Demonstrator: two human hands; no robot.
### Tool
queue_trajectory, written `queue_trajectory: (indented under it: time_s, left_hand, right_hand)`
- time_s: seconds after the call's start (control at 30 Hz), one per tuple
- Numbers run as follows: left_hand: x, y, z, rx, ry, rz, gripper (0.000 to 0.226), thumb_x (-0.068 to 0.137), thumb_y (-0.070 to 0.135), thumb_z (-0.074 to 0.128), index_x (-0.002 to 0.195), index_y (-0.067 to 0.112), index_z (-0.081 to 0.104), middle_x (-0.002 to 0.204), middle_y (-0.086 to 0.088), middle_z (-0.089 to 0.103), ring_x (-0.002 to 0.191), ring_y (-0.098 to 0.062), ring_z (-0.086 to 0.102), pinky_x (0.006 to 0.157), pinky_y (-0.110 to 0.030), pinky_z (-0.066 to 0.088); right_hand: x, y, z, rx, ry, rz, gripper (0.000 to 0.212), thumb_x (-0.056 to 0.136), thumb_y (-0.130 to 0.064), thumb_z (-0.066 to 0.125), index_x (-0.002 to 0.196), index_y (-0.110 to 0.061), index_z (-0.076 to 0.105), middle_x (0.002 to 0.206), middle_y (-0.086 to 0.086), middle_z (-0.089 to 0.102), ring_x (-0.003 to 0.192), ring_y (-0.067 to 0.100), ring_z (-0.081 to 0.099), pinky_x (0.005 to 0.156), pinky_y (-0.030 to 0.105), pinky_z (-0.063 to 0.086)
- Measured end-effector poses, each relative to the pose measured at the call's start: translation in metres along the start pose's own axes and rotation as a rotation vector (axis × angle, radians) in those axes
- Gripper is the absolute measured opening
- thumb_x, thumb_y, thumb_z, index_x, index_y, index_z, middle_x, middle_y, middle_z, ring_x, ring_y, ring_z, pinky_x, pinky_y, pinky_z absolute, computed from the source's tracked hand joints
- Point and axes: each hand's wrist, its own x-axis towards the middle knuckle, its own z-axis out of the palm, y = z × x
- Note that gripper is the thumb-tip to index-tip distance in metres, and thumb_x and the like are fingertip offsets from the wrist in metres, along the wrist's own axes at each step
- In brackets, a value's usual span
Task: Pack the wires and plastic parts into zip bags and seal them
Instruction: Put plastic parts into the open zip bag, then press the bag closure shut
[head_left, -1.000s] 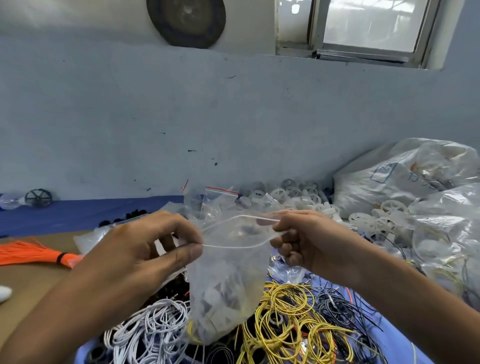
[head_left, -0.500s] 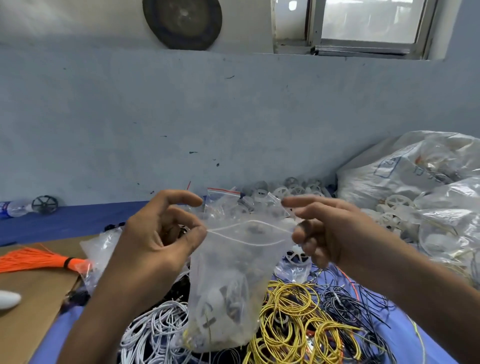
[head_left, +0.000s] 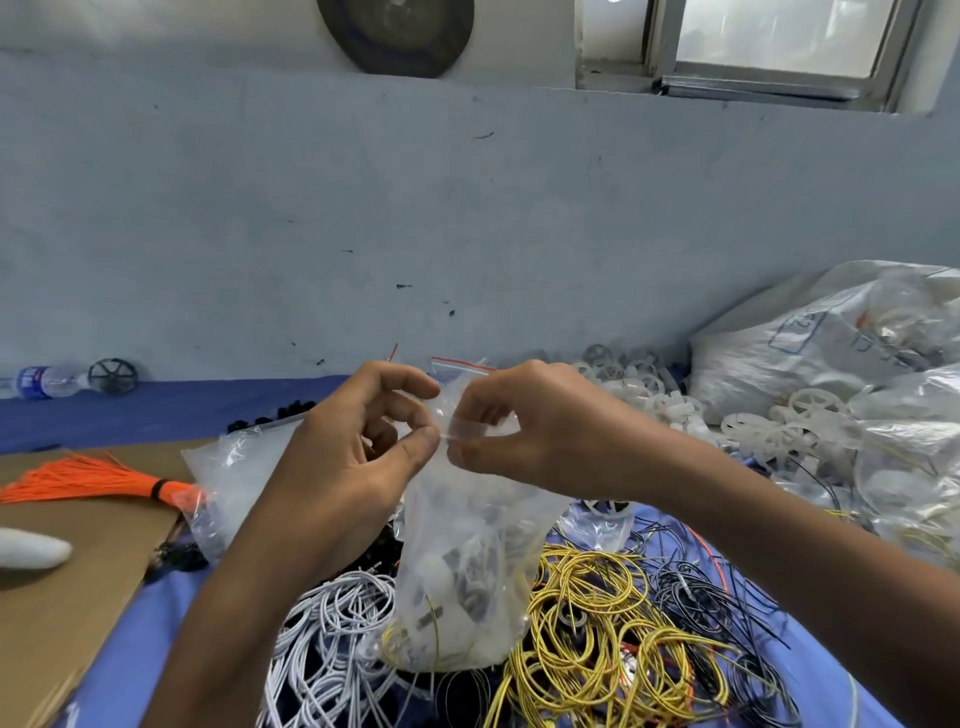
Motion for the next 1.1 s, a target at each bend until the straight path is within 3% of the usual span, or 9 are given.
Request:
queue_trajectory:
  time_s: [0.17,0.27,0.37,0.5,0.6,0.8,1.0,1.1]
  left_hand:
    - [-0.001,0.003,-0.004,0.061,-0.008,-0.025,0.034,0.092,0.014,0.071,0.103,0.045,0.061,0.087,0.01,0.066,0.063,-0.002,0.05,0.058,-0.012,0.043]
    - [-0.004,0.005,-0.006,0.18,-0.047,-0.055,0.02,0.088,0.034,0.072,0.103,0.045,0.065,0.087,0.025,0.063,0.066,-0.001,0.054,0.06,-0.011,0.043]
    - [-0.004,0.009,-0.007,0.204,-0.046,-0.071,0.016,0.079,0.053,0.067,0.091,0.044,0.07,0.074,0.026,0.06,0.056,0.0,0.049,0.052,-0.009,0.038]
    - [-0.003,0.009,-0.006,0.259,-0.011,-0.086,0.006,0.09,0.033,0.07,0.084,0.032,0.069,0.072,0.031,0.057,0.052,0.005,0.048,0.054,-0.007,0.037]
    - [-0.005,0.01,-0.005,0.286,-0.032,-0.091,0.005,0.093,0.031,0.067,0.087,0.032,0.066,0.08,0.032,0.058,0.053,0.006,0.05,0.055,-0.008,0.039]
    - [-0.006,0.014,-0.001,0.288,-0.018,-0.056,0.006,0.088,0.029,0.074,0.087,0.032,0.069,0.085,0.019,0.067,0.05,0.013,0.05,0.053,-0.006,0.038]
    - [-0.006,0.013,-0.005,0.316,0.005,-0.066,0.006,0.085,0.03,0.076,0.084,0.033,0.07,0.092,0.029,0.062,0.054,0.013,0.05,0.057,-0.004,0.038]
    - [-0.006,0.014,-0.002,0.302,-0.039,-0.062,0.01,0.083,0.038,0.075,0.09,0.037,0.07,0.099,0.04,0.06,0.073,0.017,0.056,0.066,-0.002,0.039]
  right_hand:
    - [0.002,0.001,0.005,0.109,0.031,-0.005,0.007,0.085,-0.036,0.073,0.085,-0.029,0.073,0.083,-0.014,0.07,0.083,0.001,0.064,0.08,0.032,0.054]
    - [0.004,0.0,0.005,0.138,0.037,-0.006,0.007,0.083,-0.034,0.076,0.079,-0.029,0.072,0.08,-0.012,0.071,0.08,0.004,0.066,0.078,0.038,0.055]
    - [0.003,0.002,0.005,0.126,0.039,0.002,0.008,0.082,-0.039,0.076,0.081,-0.031,0.073,0.08,-0.013,0.071,0.079,0.002,0.066,0.076,0.036,0.055]
    - [-0.002,0.01,0.005,0.103,0.044,0.051,0.015,0.082,-0.044,0.075,0.085,-0.03,0.074,0.079,-0.019,0.07,0.079,-0.005,0.064,0.073,0.024,0.054]
    - [-0.002,0.013,0.006,0.062,0.048,0.034,0.011,0.084,-0.044,0.073,0.083,-0.033,0.072,0.073,-0.024,0.065,0.078,-0.007,0.062,0.066,0.013,0.049]
    - [-0.004,0.018,0.009,0.08,0.062,0.02,0.012,0.083,-0.047,0.073,0.086,-0.036,0.071,0.083,-0.022,0.069,0.082,-0.006,0.063,0.072,0.02,0.051]
    - [-0.005,0.023,0.009,0.082,0.054,0.048,0.009,0.084,-0.042,0.072,0.079,-0.039,0.066,0.081,-0.022,0.067,0.08,-0.009,0.061,0.071,0.019,0.049]
    - [-0.006,0.021,0.009,0.063,0.048,0.012,0.008,0.086,-0.04,0.071,0.082,-0.038,0.066,0.083,-0.021,0.066,0.082,-0.006,0.06,0.072,0.018,0.047]
